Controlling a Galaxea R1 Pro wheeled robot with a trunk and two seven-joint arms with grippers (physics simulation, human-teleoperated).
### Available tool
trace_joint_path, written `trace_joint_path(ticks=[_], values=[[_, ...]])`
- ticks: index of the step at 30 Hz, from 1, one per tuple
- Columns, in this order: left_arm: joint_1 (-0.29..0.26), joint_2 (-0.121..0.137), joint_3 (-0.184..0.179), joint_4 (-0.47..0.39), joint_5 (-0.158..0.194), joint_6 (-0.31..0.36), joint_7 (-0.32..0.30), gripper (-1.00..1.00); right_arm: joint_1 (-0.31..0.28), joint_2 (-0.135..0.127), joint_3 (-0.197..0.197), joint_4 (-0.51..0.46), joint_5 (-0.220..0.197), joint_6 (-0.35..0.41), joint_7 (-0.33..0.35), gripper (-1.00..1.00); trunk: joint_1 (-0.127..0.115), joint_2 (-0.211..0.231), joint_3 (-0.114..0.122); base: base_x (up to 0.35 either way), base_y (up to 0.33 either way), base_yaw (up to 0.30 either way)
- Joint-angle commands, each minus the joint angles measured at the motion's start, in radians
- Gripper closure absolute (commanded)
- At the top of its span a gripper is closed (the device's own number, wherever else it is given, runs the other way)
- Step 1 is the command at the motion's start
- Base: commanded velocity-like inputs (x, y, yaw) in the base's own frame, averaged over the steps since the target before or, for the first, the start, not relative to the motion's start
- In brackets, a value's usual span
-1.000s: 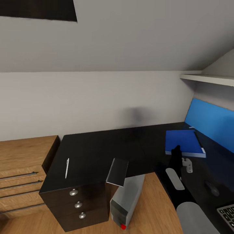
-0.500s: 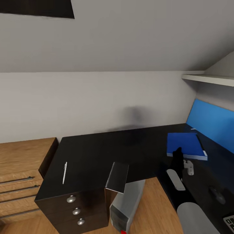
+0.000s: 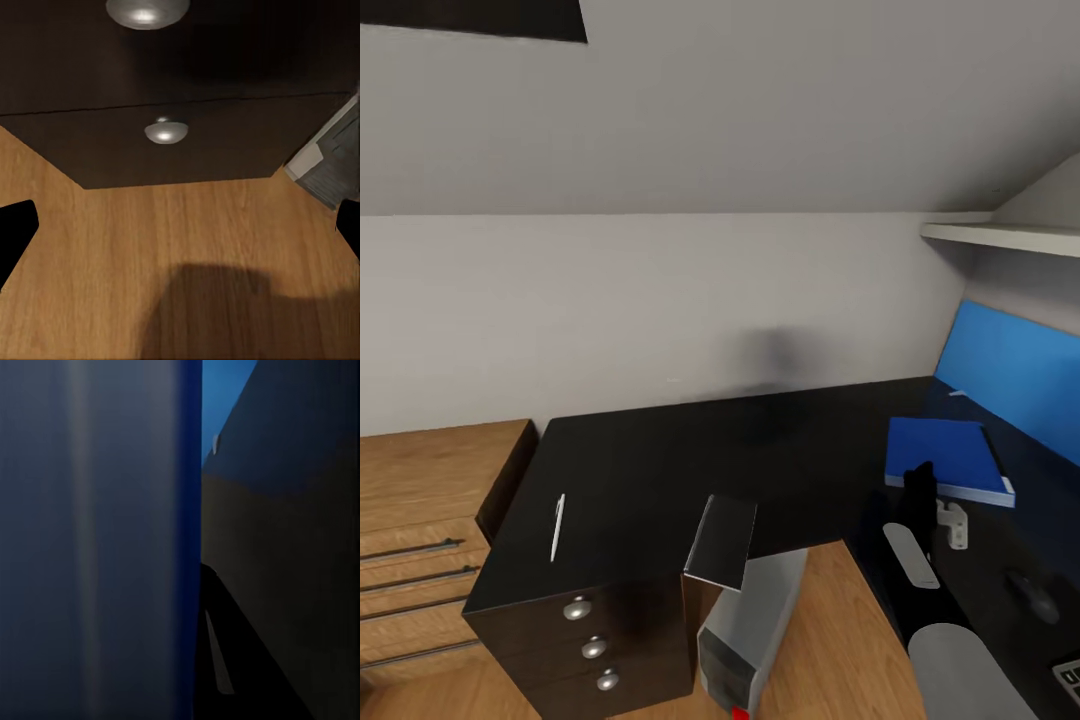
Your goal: In the bedroom, organize the workspace by keeping the computer under the desk, ensuring the monitor is on the desk, placing the keyboard on the desk next to the monitor, placing the mouse on the desk next to the keyboard, moving the folder from the swivel chair onto the desk next to the mouse, stacking the notebook on top of the folder with the pen on top of the notebook, and positioning the swivel chair next to the desk.
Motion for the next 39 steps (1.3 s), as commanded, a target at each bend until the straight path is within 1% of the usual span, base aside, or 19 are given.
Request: trace_joint_path(ticks=[1,3,4,5,6,7,8,9,10,11,12,14,19,28,39], values=[[0.0,-0.001,0.004,-0.035,-0.003,-0.001,0.0,-1.0,-0.001,0.001,-0.001,0.0,-0.009,-0.001,0.008,1.0,0.004,-0.008,-0.004,0.0,0.0,0.0],[0.0,-0.002,0.004,-0.091,-0.001,0.007,-0.001,-1.0,0.0,0.001,-0.001,0.0,-0.009,-0.001,0.007,1.0,0.012,-0.022,-0.011,0.0,0.0,0.0],[0.004,-0.008,0.005,-0.182,0.0,0.052,-0.001,-1.0,0.0,0.002,-0.001,0.0,-0.009,-0.001,0.007,1.0,0.015,-0.029,-0.014,0.0,0.0,0.0],[0.021,-0.01,0.005,-0.245,0.001,0.096,-0.001,-1.0,0.0,0.002,-0.001,0.0,-0.009,-0.001,0.007,1.0,0.019,-0.036,-0.017,0.0,0.0,0.0],[0.052,-0.011,0.006,-0.322,0.002,0.152,-0.002,-1.0,0.0,0.003,-0.001,0.0,-0.009,-0.001,0.007,1.0,0.023,-0.043,-0.02,0.0,0.0,0.0],[0.073,-0.012,0.006,-0.369,0.004,0.186,-0.003,-1.0,0.0,0.003,-0.001,0.0,-0.009,-0.001,0.007,1.0,0.027,-0.05,-0.023,0.0,0.0,0.0],[0.118,-0.013,0.006,-0.466,0.01,0.258,-0.003,-1.0,0.0,0.003,-0.001,0.0,-0.009,-0.001,0.007,1.0,0.031,-0.057,-0.026,0.0,0.0,0.0],[0.16,-0.013,0.006,-0.555,0.022,0.325,-0.004,-1.0,-0.001,0.003,-0.001,0.0,-0.009,-0.001,0.007,1.0,0.035,-0.064,-0.029,0.0,0.0,0.0],[0.194,-0.012,0.006,-0.622,0.039,0.378,-0.004,-1.0,0.0,0.003,-0.001,0.0,-0.009,-0.001,0.007,1.0,0.038,-0.071,-0.032,0.0,0.0,0.0],[0.208,-0.012,0.007,-0.645,0.049,0.398,-0.004,-1.0,0.0,0.003,-0.001,0.0,-0.009,-0.001,0.007,1.0,0.042,-0.078,-0.036,0.0,0.0,0.0],[0.239,-0.009,0.007,-0.702,0.084,0.444,-0.005,-1.0,0.0,0.002,-0.001,0.0,-0.009,0.0,0.006,1.0,0.046,-0.085,-0.039,0.0,0.0,0.0],[0.249,-0.009,0.007,-0.721,0.098,0.46,-0.005,-1.0,0.0,0.001,-0.001,0.0,-0.009,-0.001,0.006,1.0,0.054,-0.099,-0.045,0.0,0.0,0.0],[0.259,-0.008,0.007,-0.737,0.109,0.474,-0.005,-1.0,-0.001,0.003,-0.001,0.0,-0.009,-0.001,0.006,1.0,0.073,-0.134,-0.061,0.0,0.0,0.0],[0.261,-0.008,0.007,-0.739,0.112,0.478,-0.005,-1.0,0.0,-0.001,-0.002,0.0,-0.01,-0.001,0.006,1.0,0.107,-0.197,-0.089,0.0,0.0,0.0],[0.261,-0.01,0.006,-0.728,0.11,0.478,-0.004,-1.0,0.0,0.004,-0.001,0.0,-0.011,-0.004,0.011,1.0,0.15,-0.274,-0.123,0.0,0.0,-0.003]])
